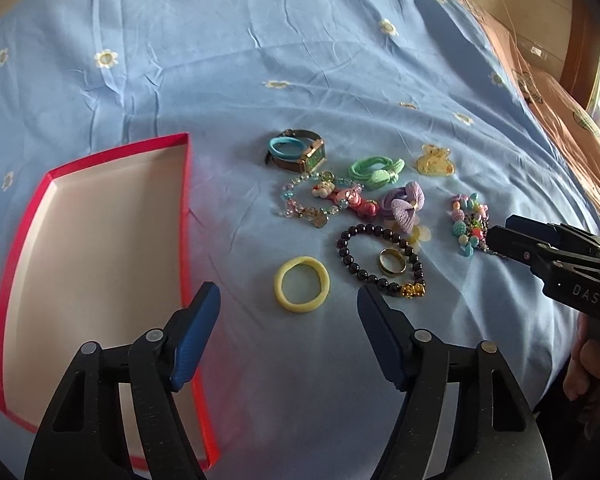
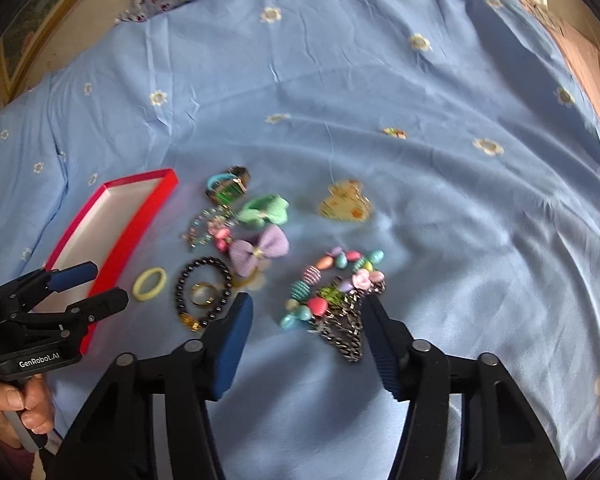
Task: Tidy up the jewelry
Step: 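Grasp the yellow hair tie with the left tool while the right tool grasps the pastel beaded bracelet, then carry both items into the red box and open both tools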
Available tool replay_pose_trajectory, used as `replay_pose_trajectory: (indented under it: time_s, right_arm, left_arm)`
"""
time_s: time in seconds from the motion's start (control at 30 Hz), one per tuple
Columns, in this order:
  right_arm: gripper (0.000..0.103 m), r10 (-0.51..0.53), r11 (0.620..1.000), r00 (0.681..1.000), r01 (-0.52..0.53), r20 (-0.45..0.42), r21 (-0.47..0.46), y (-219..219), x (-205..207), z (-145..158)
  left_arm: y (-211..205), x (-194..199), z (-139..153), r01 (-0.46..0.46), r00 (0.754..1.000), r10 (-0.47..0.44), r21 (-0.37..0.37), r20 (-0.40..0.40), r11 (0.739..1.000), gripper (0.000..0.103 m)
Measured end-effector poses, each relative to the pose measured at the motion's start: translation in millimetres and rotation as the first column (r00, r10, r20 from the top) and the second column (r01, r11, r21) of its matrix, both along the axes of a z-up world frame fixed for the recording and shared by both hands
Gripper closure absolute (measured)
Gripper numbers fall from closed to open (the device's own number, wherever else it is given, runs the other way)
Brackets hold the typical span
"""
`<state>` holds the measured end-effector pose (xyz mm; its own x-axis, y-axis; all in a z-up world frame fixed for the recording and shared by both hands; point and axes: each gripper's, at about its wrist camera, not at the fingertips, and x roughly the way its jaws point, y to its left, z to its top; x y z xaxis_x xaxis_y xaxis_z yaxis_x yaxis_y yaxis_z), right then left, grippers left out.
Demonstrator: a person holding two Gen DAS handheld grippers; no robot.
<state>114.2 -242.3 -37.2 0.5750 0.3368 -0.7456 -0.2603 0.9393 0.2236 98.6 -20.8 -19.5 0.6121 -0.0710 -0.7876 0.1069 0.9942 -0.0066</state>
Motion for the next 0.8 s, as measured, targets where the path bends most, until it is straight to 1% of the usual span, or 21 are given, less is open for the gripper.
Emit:
replay_pose_trajectory:
  time_s: [0.2, 0.33, 0.43, 0.47, 0.57, 0.6, 0.63, 0.67, 0.7, 0.73, 0.77, 0.8]
  right_arm:
    - [0.049, -0.006, 1.0, 1.0, 0.006, -0.002, -0.014, -0.6, 9.0, -0.3]
    - [0.05, -0.037, 0.999, 0.999, 0.037, 0.005, -0.04, -3.8, 23.6, 0.4]
    - [0.056, -0.064, 0.996, 0.998, 0.063, -0.014, -0.056, -9.1, 38.2, -6.0]
    - [0.058, -0.07, 0.996, 0.997, 0.069, -0.022, -0.062, -9.4, 41.7, -8.2]
    - [0.068, -0.078, 0.995, 0.995, 0.074, -0.056, -0.072, -10.1, 51.7, -18.2]
    - [0.073, -0.074, 0.994, 0.995, 0.069, -0.062, -0.079, -9.0, 53.8, -21.3]
    - [0.075, -0.071, 0.994, 0.996, 0.065, -0.059, -0.086, -7.4, 54.0, -22.2]
    - [0.078, -0.066, 0.993, 0.996, 0.061, -0.051, -0.097, -5.7, 53.7, -22.2]
    - [0.085, -0.062, 0.993, 0.997, 0.057, -0.045, -0.104, -4.5, 53.3, -21.6]
    - [0.088, -0.06, 0.993, 0.997, 0.056, -0.04, -0.108, -3.5, 52.0, -21.0]
    - [0.089, -0.061, 0.992, 0.998, 0.057, -0.034, -0.109, -2.8, 51.1, -20.1]
    - [0.09, -0.061, 0.993, 0.998, 0.057, -0.028, -0.104, -3.3, 50.2, -18.6]
  left_arm:
    - [-4.1, 13.2, -10.6, 0.025, 0.999, -0.024, 0.011, -0.041, 1.0, 0.04]
    - [-3.3, 19.6, -15.3, 0.03, 0.998, -0.03, 0.001, -0.06, 1.0, 0.045]
    - [-2.9, 25.0, -18.5, 0.034, 0.997, -0.035, -0.01, -0.076, 0.999, 0.048]
    - [-3.0, 26.2, -20.0, 0.037, 0.996, -0.038, -0.014, -0.081, 0.999, 0.05]
    - [-2.5, 29.1, -24.5, 0.047, 0.994, -0.05, -0.031, -0.096, 0.998, 0.056]
    - [-2.0, 29.7, -25.3, 0.05, 0.994, -0.053, -0.038, -0.097, 0.998, 0.059]
    - [-1.3, 30.4, -25.5, 0.052, 0.994, -0.057, -0.047, -0.097, 0.998, 0.062]
    - [-1.0, 30.8, -25.9, 0.055, 0.994, -0.06, -0.055, -0.096, 0.997, 0.072]
    - [-0.1, 31.2, -25.9, 0.058, 0.993, -0.064, -0.066, -0.097, 0.996, 0.082]
    - [1.2, 31.7, -25.8, 0.057, 0.993, -0.065, -0.079, -0.097, 0.995, 0.086]
    - [2.7, 31.9, -25.4, 0.056, 0.993, -0.065, -0.091, -0.097, 0.994, 0.093]
    - [4.9, 31.8, -24.9, 0.053, 0.993, -0.063, -0.109, -0.097, 0.993, 0.096]
